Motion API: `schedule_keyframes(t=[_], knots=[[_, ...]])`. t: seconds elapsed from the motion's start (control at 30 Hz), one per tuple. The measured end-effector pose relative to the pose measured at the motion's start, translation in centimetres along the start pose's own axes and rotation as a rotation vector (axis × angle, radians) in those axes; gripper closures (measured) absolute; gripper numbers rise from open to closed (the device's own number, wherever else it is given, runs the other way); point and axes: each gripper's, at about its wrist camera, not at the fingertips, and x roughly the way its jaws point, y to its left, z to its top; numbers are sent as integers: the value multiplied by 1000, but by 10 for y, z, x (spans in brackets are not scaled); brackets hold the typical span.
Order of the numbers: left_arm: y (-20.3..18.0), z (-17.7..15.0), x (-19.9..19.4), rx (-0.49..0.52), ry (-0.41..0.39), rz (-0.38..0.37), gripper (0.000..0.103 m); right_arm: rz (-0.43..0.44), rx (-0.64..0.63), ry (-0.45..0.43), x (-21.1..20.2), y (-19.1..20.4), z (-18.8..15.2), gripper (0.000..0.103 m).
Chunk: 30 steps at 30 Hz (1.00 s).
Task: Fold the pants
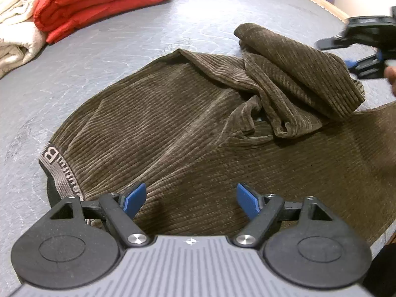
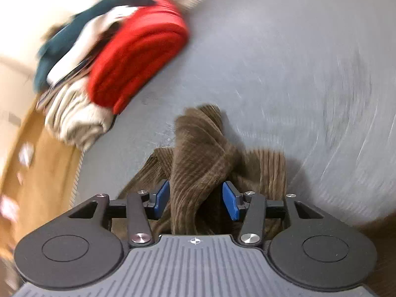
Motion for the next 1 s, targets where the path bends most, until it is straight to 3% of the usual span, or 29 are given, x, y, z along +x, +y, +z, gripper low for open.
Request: schedule_keyframes(t=[0.2, 0.27, 0.3, 0.4, 0.5, 0.6, 0.63, 0.7, 0.77, 0.8, 0.83, 0.9, 1.0], knots=[[-6, -1, 9, 9, 16, 7, 19, 6, 198, 146, 56, -13, 5, 54], [-7, -2, 11, 8, 20, 6, 19, 8, 196, 141, 61, -8, 8, 70], [-8, -2, 12, 8, 22, 6, 19, 12, 197, 143, 61, -6, 9, 84], [-10, -1, 11, 10, 6, 6, 19, 30, 158, 108, 58, 2, 13, 91], [-15, 1, 3, 40, -66, 14, 19, 138, 131, -20, 32, 10, 28, 93], [-23, 6, -9, 99, -177, -3, 19, 286, 136, -302, -31, 2, 50, 96], [-26, 10, -11, 113, -219, -21, 19, 297, 166, -419, -56, -8, 56, 96], [-34, 24, -9, 128, -288, -65, 20, 246, 250, -684, -107, -41, 58, 96], [-46, 39, -2, 139, -334, -118, 25, 34, 312, -942, -149, -73, 46, 96], [-56, 48, 6, 150, -351, -148, 25, -62, 365, -1010, -162, -93, 41, 96], [-65, 54, 14, 160, -358, -166, 25, -134, 426, -1035, -168, -114, 37, 96], [-83, 67, 34, 190, -355, -188, 25, -291, 510, -979, -165, -151, 31, 96], [-109, 79, 70, 250, -305, -194, 25, -382, 532, -854, -147, -182, 33, 90]])
